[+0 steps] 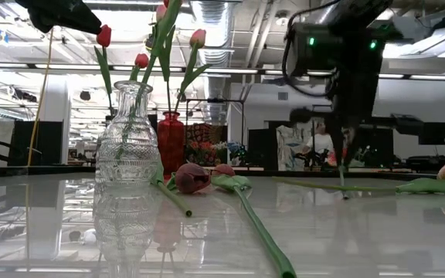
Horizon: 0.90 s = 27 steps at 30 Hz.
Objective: Sort flowers into vase by color
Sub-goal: Put the orange tulip into the middle transparent vase
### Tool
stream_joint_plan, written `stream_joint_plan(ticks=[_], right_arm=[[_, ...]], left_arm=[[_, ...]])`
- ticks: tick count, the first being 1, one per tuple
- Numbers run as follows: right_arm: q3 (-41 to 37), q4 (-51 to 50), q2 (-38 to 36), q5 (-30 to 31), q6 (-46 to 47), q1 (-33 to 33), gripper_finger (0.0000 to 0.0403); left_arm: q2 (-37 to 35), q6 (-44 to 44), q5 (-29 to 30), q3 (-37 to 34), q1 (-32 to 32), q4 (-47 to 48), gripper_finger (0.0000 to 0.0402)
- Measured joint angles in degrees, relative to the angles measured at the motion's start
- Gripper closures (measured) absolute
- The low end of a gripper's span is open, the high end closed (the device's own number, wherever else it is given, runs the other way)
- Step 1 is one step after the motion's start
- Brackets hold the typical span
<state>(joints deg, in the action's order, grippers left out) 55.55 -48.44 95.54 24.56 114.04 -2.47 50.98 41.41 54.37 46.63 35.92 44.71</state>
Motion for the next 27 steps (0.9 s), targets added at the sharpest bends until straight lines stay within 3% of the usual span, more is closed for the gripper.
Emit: stream_joint_plan(ticks=[8, 14, 22, 27], right_arm=[[0.0, 0.4, -9.6, 9.7, -10.1, -2.2, 0.0366], [0.1, 5.8, -17.5, 16.8, -26.0, -3.7, 0.0366], [0.1, 24.5, -25.2, 20.6, -56.4, -3.9, 0.0366], [0.1, 41.5, -26.3, 18.8, -76.9, -4.8, 0.0366]], left_arm=[[0.0, -0.3, 0.1, 0.0, 0.0, 0.0, 0.0316], [0.0, -0.3, 0.1, 0.0, 0.0, 0.0, 0.0316], [0.0, -0.4, 0.3, 0.0, 0.0, 0.0, 0.0316], [0.0, -0.6, 0.3, 0.0, 0.0, -0.1, 0.0316]])
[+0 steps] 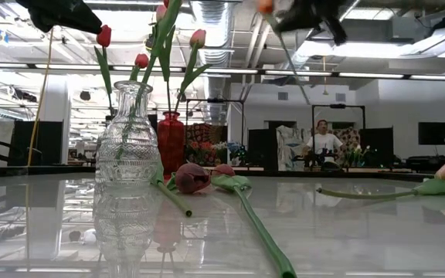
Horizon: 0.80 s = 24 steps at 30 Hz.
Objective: Sort flowers into vase by color
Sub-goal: Put the orange tulip into the middle transparent vase
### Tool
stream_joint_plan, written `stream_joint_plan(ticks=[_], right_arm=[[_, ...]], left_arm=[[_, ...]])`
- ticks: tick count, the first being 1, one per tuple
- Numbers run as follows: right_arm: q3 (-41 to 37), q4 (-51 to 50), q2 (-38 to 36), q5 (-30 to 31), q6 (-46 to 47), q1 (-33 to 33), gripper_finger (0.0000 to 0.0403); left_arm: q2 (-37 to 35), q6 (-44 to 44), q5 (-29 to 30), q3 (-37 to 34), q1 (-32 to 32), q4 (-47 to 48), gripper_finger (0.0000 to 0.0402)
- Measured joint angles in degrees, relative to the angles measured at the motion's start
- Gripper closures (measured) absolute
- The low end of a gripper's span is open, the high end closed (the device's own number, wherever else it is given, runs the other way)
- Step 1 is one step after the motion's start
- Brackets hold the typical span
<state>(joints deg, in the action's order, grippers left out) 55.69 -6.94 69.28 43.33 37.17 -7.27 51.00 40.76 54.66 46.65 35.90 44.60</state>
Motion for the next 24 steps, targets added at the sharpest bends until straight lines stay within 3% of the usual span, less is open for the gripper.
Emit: stream_joint_plan(ticks=[6, 13, 24], right_arm=[[0.0, 17.4, 0.9, -6.8, -18.3, -4.4, 0.0366], [0.1, 33.9, 5.4, -9.9, -35.0, -9.1, 0.0366], [0.1, 59.0, 17.0, -21.1, -48.9, -9.5, 0.0366]], left_arm=[[0.0, 0.3, -0.3, 0.0, 0.0, -0.2, 0.0316], [0.0, 0.4, -0.2, 0.0, 0.0, -0.5, 0.0316], [0.0, 0.4, -0.2, 0.0, 0.0, -0.7, 0.0316]])
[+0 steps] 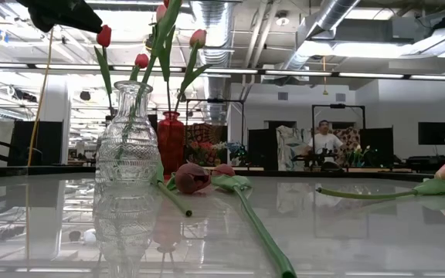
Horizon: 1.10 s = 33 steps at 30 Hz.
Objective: Sort flowers into vase by color
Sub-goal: Put the orange tulip into the middle transparent vase
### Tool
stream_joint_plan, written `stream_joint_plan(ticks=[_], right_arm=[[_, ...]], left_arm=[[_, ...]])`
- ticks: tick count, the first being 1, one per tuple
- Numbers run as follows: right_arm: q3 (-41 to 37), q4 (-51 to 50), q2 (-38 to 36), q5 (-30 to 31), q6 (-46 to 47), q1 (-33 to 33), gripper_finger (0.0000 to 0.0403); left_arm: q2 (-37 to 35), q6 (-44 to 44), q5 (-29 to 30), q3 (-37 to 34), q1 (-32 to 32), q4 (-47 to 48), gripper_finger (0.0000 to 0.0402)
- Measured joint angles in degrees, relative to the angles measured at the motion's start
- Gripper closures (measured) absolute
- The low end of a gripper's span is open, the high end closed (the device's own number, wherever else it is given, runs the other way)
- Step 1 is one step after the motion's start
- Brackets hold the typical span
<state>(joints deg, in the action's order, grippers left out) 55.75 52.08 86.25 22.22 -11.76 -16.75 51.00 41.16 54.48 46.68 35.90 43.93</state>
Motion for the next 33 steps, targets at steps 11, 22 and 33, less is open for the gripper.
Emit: stream_joint_plan(ticks=[11, 22, 33], right_arm=[[0.2, 17.2, 9.9, -9.4, -12.5, 0.2, 0.0366], [8.3, 17.8, 17.2, -13.0, -12.6, 2.2, 0.0366], [10.5, 7.6, 17.3, -13.1, -3.0, 4.8, 0.0366]], left_arm=[[0.0, 0.3, 0.0, 0.0, 0.0, -0.1, 0.0316], [0.0, 0.7, -0.1, 0.0, 0.0, -0.2, 0.0316], [0.0, 0.7, -0.2, 0.0, 0.0, -0.1, 0.0316]])
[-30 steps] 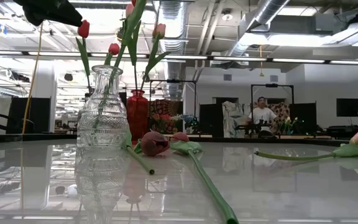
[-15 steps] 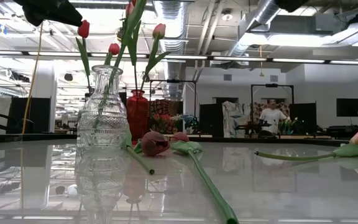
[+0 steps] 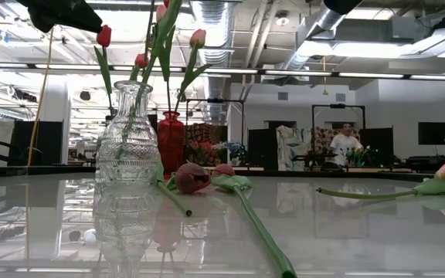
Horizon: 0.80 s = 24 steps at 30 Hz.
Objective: Sort flowers into vase by color
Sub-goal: Put the orange tulip into the middle transparent vase
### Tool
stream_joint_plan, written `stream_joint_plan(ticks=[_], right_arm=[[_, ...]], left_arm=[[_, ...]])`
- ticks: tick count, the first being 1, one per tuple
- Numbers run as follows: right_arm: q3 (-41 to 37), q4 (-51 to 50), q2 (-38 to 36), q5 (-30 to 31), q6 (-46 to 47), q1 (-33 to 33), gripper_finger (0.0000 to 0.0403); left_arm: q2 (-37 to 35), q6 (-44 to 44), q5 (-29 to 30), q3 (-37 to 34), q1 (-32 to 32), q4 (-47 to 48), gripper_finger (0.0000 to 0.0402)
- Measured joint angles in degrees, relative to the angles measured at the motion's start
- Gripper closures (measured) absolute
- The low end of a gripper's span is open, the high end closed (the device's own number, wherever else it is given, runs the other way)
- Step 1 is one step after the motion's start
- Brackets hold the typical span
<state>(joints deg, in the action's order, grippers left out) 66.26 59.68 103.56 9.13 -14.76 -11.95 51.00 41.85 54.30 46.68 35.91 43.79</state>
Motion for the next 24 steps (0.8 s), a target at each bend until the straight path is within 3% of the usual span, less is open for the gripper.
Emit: stream_joint_plan(ticks=[14, 24], right_arm=[[0.0, -0.8, 0.0, -0.5, -0.1, 1.3, 0.0366], [3.2, 3.2, 6.6, -0.4, -0.3, 1.7, 0.0366]], left_arm=[[0.0, 0.0, 0.0, 0.0, 0.0, 0.0, 0.0316], [0.0, 0.0, 0.0, 0.0, 0.0, -0.2, 0.0316]])
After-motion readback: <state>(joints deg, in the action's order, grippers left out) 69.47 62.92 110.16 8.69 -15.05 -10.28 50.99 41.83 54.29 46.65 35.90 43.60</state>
